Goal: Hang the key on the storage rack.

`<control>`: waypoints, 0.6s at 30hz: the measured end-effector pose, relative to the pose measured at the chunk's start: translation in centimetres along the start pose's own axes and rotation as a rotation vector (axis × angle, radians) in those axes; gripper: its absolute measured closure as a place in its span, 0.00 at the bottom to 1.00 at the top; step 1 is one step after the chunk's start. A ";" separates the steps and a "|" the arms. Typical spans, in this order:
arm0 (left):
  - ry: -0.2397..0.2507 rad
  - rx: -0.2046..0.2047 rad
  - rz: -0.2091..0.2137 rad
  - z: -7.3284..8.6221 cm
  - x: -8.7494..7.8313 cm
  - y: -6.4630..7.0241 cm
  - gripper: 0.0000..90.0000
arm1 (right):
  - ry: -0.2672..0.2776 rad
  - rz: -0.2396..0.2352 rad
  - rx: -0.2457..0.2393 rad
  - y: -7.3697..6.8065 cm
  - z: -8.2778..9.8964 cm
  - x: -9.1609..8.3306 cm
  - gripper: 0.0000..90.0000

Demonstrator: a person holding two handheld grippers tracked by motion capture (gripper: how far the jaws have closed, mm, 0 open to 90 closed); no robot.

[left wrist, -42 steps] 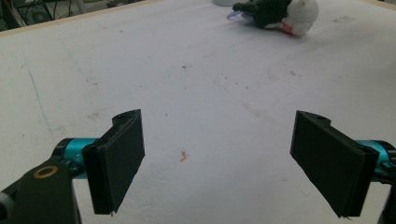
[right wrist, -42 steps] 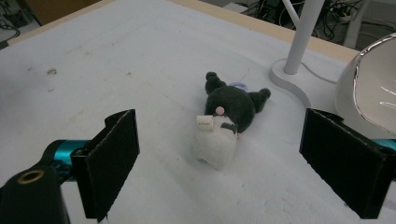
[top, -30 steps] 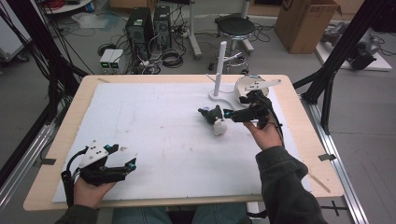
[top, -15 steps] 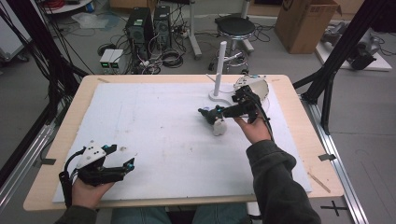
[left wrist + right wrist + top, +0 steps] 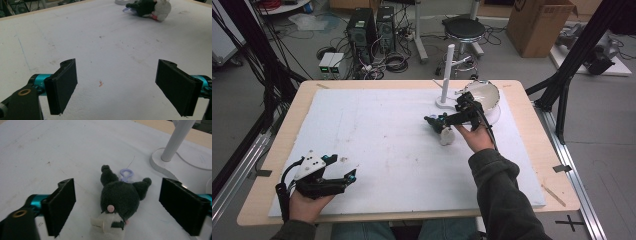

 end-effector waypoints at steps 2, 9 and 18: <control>0.000 0.000 -0.001 0.0 0.0 0.0 0.20 | -0.019 0.007 -0.002 0.1 0.1 0.5 0.18; 0.002 -0.005 -0.003 0.0 -0.1 0.0 0.20 | -0.046 0.025 0.000 -0.1 0.9 1.8 0.24; 0.001 -0.002 -0.003 0.1 -0.2 -0.1 0.20 | -0.103 0.051 0.013 0.0 1.5 3.0 0.27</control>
Point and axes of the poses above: each handheld gripper's, and its own axes: x roughly forward along the jaws, z roughly out of its underside, y roughly to its right, the point moved 2 cm from there along x, roughly forward along the jaws, and after that the axes turned 8 degrees about x, right-handed, at the moved point
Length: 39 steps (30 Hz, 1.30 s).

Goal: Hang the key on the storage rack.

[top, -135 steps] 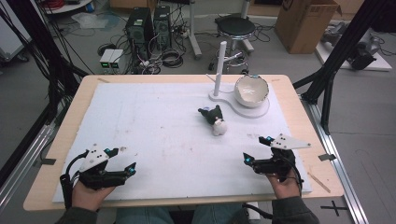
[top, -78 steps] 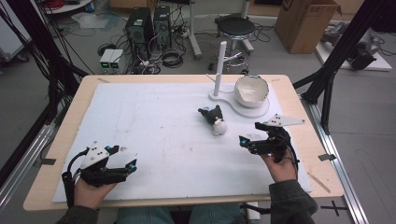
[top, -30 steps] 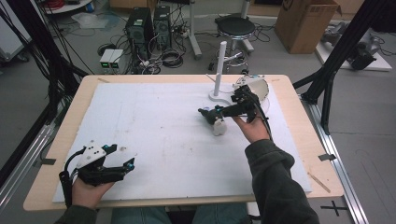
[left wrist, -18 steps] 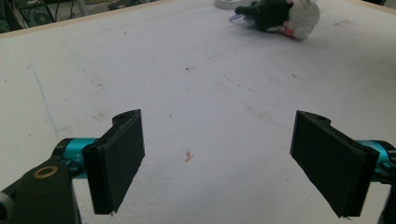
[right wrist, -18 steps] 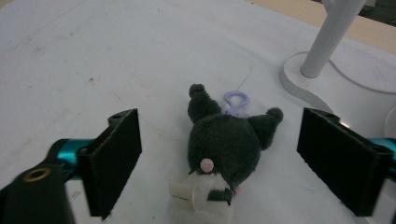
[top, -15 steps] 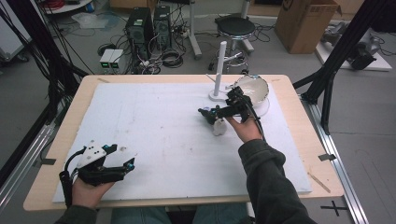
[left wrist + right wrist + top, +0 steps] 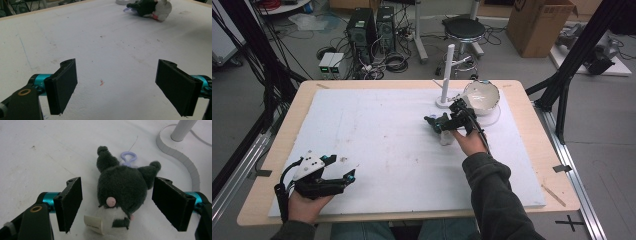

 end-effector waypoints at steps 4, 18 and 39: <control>0.000 0.001 0.000 0.0 0.0 0.0 0.20 | -0.017 0.023 0.002 0.1 0.1 0.4 0.27; -0.001 0.003 0.002 0.0 0.0 0.0 0.20 | -0.114 0.064 0.018 0.2 0.6 2.3 0.32; 0.001 0.002 0.006 0.0 0.0 0.0 0.20 | -0.112 0.033 0.066 0.8 0.9 2.4 0.52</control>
Point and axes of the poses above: each handheld gripper's, and its own axes: x roughly forward along the jaws, z roughly out of its underside, y roughly to its right, the point moved 2 cm from there along x, roughly forward along the jaws, and after that the axes turned 8 degrees about x, right-handed, at the moved point
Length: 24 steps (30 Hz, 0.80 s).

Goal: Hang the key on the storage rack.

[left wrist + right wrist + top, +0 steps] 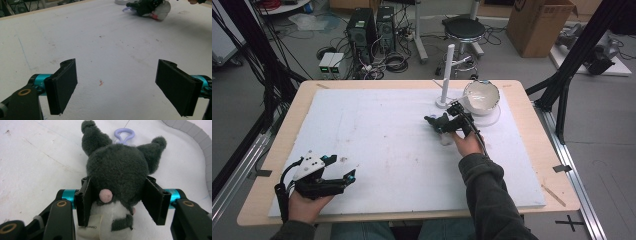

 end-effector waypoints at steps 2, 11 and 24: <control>0.000 -0.001 0.000 0.0 0.0 0.0 0.20 | 0.013 0.003 -0.011 0.1 0.0 -0.1 0.53; 0.003 -0.005 -0.001 0.0 0.0 -0.1 0.20 | 0.051 -0.017 -0.051 0.1 0.3 -0.7 0.55; 0.005 -0.008 0.001 0.0 0.0 0.0 0.20 | 0.126 -0.089 -0.056 0.5 1.1 -2.6 0.55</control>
Point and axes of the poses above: each handheld gripper's, and its own axes: x roughly forward along the jaws, z roughly out of its underside, y roughly to its right, the point moved 2 cm from there along x, roughly forward along the jaws, and after that the axes turned 8 degrees about x, right-handed, at the moved point
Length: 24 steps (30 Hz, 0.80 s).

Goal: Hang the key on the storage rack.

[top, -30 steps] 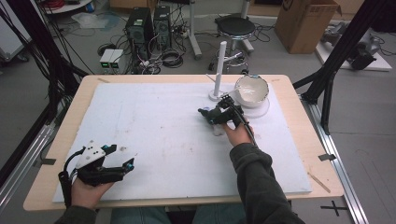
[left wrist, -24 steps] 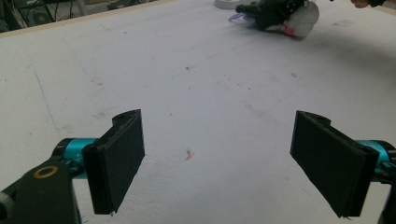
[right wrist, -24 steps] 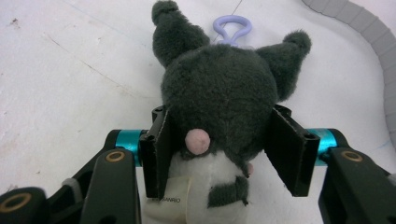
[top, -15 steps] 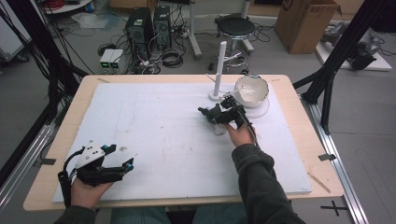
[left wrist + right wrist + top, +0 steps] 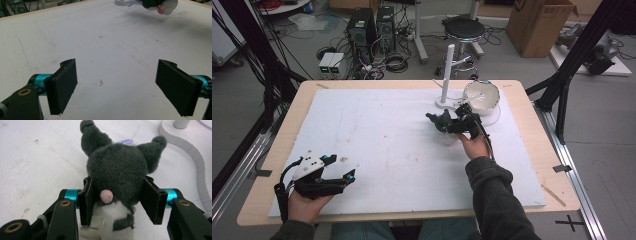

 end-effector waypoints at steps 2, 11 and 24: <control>-0.001 0.001 0.000 0.0 0.0 0.0 0.20 | 0.019 -0.010 -0.010 -0.2 -0.1 -0.4 0.55; 0.001 0.001 -0.002 0.0 0.0 0.0 0.20 | 0.080 -0.048 -0.062 -1.3 -0.2 -1.9 0.55; 0.002 0.007 0.001 0.0 0.0 0.0 0.20 | 0.152 -0.101 -0.072 -1.4 0.5 -2.8 0.55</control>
Point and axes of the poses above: each handheld gripper's, and its own axes: x roughly forward along the jaws, z roughly out of its underside, y roughly to its right, the point moved 2 cm from there along x, roughly forward along the jaws, and after that the axes turned 8 degrees about x, right-handed, at the moved point
